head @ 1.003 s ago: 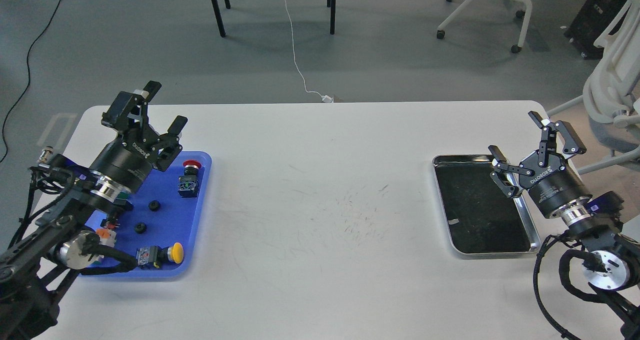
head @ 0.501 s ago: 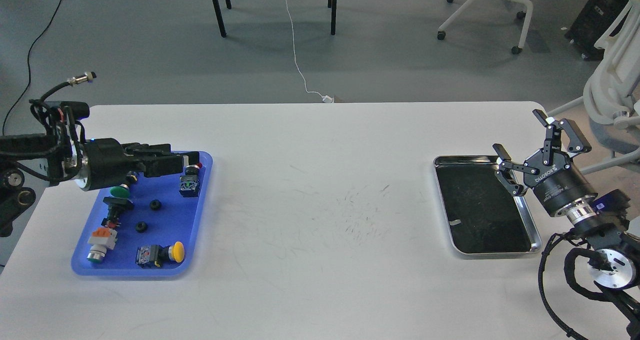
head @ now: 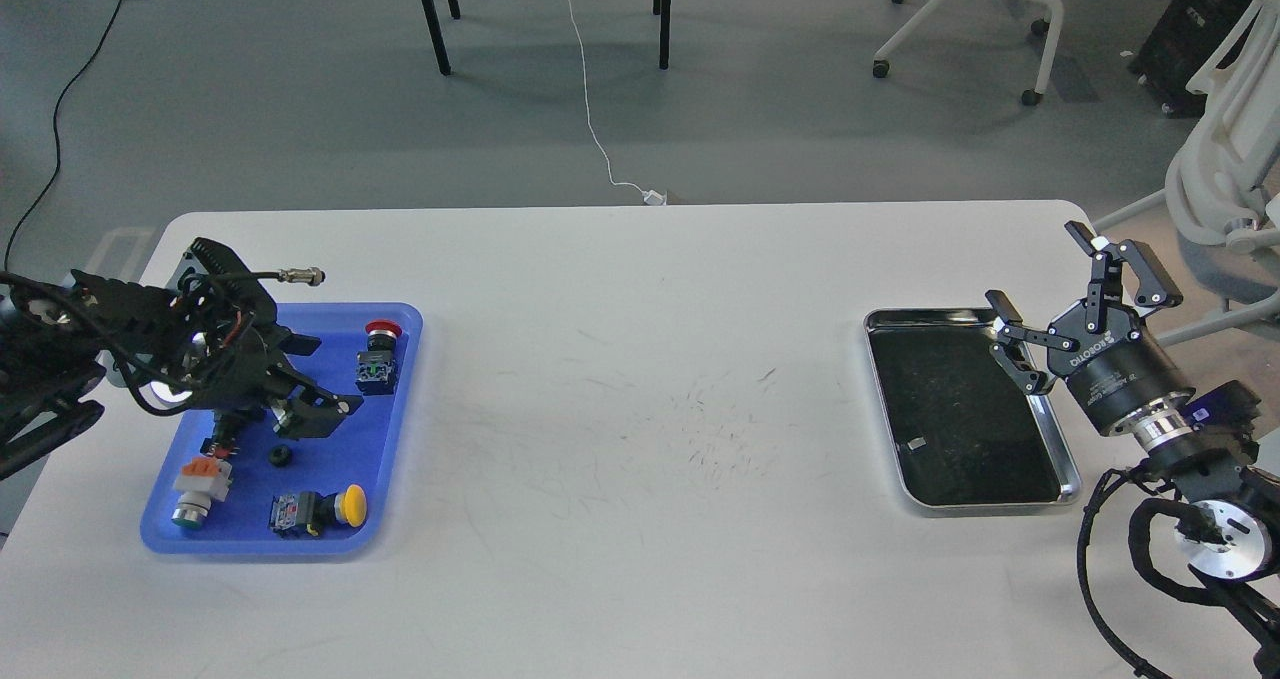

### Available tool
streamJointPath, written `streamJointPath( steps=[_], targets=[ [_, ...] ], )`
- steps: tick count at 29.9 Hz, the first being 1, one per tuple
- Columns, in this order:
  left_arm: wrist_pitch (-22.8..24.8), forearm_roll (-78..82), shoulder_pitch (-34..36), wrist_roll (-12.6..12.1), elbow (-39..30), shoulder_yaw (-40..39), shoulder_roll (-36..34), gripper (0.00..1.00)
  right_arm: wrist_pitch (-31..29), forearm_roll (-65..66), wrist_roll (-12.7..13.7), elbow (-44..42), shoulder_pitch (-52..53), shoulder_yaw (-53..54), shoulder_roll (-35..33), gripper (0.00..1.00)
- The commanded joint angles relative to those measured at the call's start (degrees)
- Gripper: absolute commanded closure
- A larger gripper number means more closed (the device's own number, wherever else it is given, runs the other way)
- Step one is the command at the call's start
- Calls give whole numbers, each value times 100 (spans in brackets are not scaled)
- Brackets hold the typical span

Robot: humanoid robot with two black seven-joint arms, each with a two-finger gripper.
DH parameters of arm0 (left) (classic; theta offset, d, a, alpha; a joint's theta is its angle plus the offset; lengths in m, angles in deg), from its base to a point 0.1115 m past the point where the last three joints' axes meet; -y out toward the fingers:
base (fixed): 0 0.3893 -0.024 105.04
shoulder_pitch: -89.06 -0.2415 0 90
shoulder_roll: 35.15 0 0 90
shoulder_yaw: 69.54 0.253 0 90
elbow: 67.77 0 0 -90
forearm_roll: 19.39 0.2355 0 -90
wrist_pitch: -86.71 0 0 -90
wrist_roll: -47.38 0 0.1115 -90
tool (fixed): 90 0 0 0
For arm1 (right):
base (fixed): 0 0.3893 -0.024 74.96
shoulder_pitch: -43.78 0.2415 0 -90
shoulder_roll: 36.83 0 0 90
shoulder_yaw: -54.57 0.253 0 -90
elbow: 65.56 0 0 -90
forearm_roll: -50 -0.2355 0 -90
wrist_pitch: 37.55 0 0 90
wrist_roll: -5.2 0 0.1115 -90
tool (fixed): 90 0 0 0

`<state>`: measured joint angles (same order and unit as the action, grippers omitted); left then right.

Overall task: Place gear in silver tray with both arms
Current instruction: 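Grasp a small black gear in the blue tray with the left gripper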

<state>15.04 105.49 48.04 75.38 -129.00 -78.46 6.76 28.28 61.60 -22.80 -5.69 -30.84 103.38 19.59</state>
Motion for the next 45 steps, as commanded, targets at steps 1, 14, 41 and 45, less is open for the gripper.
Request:
streamJointPath(
  steps=[1, 14, 41, 45],
  targets=[
    [-48, 12, -2, -1, 181, 145, 9, 15, 0, 0, 0, 8, 9, -3, -8, 1],
    [-119, 12, -55, -1, 295, 250, 220, 35, 0, 0, 0, 8, 9, 6, -8, 1],
    [-189, 12, -275, -1, 691, 242, 273, 89, 0, 0, 0, 8, 0, 15, -26, 1],
    [-198, 12, -248, -1, 621, 233, 247, 89, 0, 0, 0, 8, 0, 15, -26, 1]
  ],
)
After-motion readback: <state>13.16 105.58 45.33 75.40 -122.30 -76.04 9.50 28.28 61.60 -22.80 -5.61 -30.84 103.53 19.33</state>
